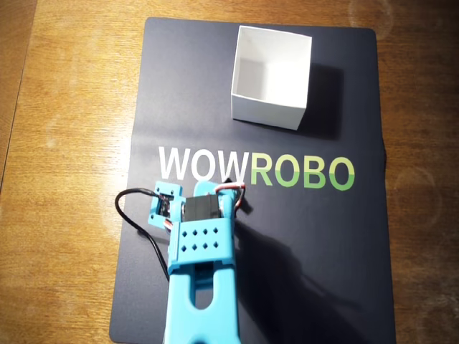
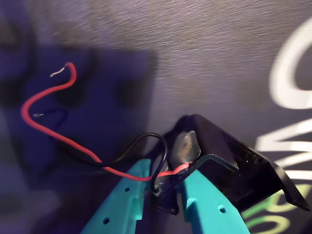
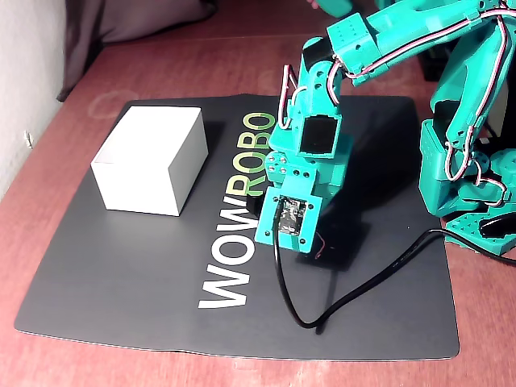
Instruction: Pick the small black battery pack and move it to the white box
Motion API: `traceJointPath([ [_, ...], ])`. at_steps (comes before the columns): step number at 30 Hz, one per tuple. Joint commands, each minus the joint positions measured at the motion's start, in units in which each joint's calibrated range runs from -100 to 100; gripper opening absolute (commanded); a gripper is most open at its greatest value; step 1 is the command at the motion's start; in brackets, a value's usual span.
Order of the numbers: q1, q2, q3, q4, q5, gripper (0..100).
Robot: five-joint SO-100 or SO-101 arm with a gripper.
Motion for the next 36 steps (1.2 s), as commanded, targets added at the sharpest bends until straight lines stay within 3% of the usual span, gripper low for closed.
traceJointPath([
  [1, 0.38, -0.91, -4.07, -0.49, 1.47, 4],
  [12, 2.02, -0.65, -22.21, -1.80, 7.66, 4],
  [18, 2.49, -0.39, -28.47, -10.39, 11.41, 4],
  [27, 11.17, 4.08, -31.28, -31.51, 18.31, 4],
  [36, 21.14, 17.15, -44.07, -32.04, 17.66, 4],
])
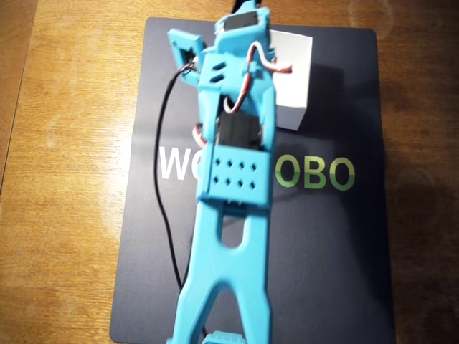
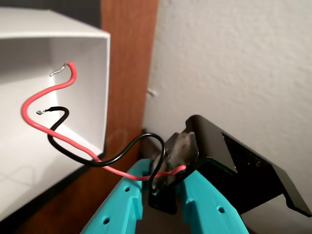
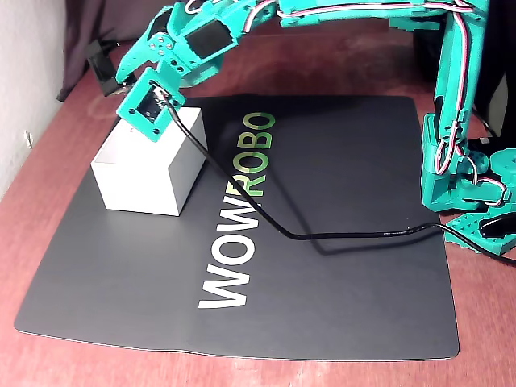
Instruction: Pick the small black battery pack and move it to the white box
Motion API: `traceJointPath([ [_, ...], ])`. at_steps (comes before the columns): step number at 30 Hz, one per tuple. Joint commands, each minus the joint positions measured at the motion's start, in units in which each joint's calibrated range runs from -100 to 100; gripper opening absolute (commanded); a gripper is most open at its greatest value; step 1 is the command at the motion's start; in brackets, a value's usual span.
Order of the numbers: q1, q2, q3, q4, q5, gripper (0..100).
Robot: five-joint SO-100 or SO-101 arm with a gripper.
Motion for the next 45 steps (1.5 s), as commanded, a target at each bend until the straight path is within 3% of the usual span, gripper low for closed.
traceJointPath([
  [1, 3.91, 3.28, -8.16, -0.12, -1.12, 4],
  [15, 6.49, 14.77, -9.06, -0.55, -1.88, 4],
  [41, 6.26, 20.03, -9.06, 0.06, -1.45, 5],
  [45, 6.26, 20.03, -9.06, 0.06, -1.45, 12],
])
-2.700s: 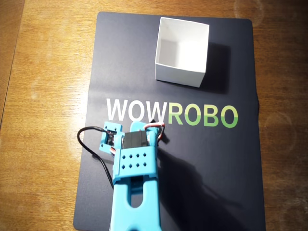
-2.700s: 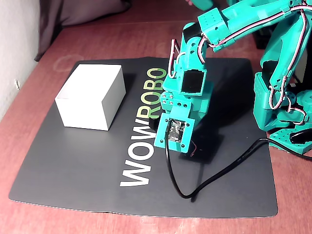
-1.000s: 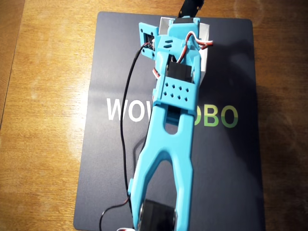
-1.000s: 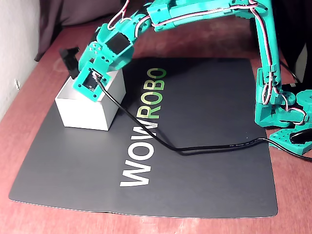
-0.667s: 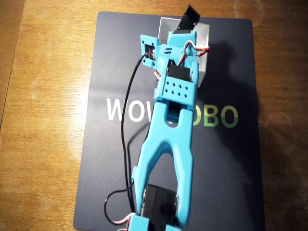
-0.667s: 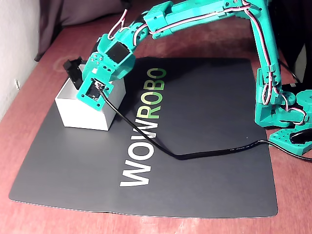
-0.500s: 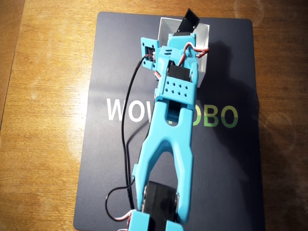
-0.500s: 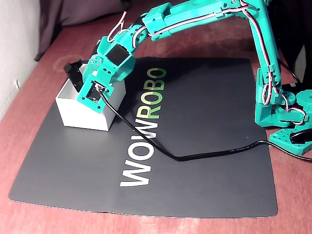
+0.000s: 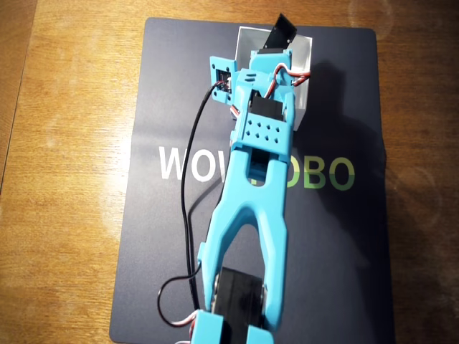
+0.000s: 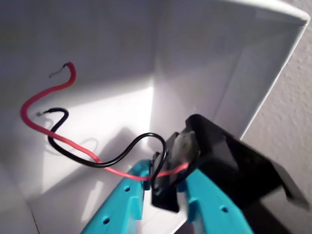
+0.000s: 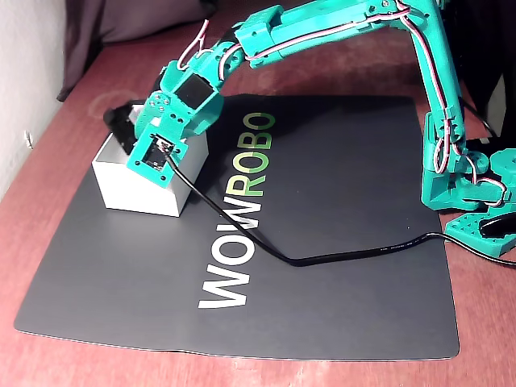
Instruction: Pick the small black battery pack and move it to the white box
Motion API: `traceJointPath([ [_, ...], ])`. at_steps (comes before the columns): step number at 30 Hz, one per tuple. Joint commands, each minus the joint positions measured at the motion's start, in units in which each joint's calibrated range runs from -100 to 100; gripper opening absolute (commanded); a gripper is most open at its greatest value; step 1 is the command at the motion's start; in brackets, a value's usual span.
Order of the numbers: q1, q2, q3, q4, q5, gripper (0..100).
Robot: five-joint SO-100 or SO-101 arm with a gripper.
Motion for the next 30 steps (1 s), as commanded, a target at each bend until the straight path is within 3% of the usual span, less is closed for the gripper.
traceJointPath([
  [1, 0.44, -0.22, -3.06, 0.06, 0.18, 13],
  [22, -0.62, -13.20, -3.15, 0.06, -0.36, 14],
  [25, -0.73, -17.06, -3.24, 0.59, -2.92, 13],
  [30, -3.67, -25.47, -3.15, 19.95, -8.24, 13],
])
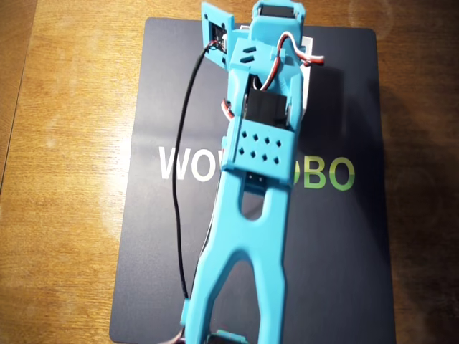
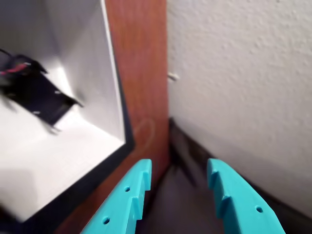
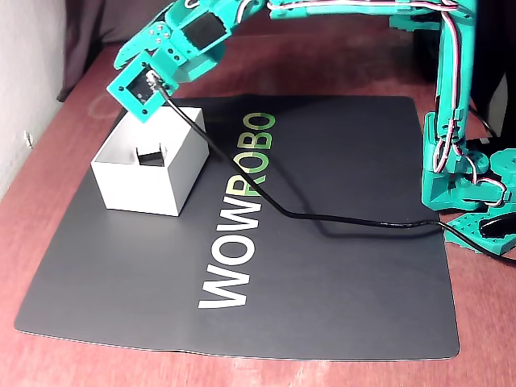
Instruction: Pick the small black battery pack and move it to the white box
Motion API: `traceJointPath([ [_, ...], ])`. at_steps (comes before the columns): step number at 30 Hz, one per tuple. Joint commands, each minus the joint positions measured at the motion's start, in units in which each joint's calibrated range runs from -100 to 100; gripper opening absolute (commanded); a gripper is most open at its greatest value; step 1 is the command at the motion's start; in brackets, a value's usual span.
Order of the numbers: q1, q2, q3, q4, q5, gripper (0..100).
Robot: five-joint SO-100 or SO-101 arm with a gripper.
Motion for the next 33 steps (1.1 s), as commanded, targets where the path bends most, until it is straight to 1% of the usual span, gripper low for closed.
traceJointPath([
  [1, -3.37, -10.12, -2.97, 18.24, -4.77, 13],
  [5, -7.00, -16.08, -1.70, 34.27, -8.73, 13],
  [8, -9.35, -19.76, 2.83, 40.32, -10.26, 13],
  [12, -10.64, -27.57, 16.17, 38.74, -9.87, 13],
  [18, -10.76, -43.35, 38.03, 32.43, -4.71, 13],
  [20, -10.76, -49.49, 44.28, 31.38, -3.41, 10],
  [24, -11.58, -61.50, 56.08, 31.38, -0.91, 9],
  [30, -11.58, -76.14, 69.59, 31.99, 1.97, 9],
  [33, -11.58, -80.96, 73.94, 32.17, 2.35, 9],
])
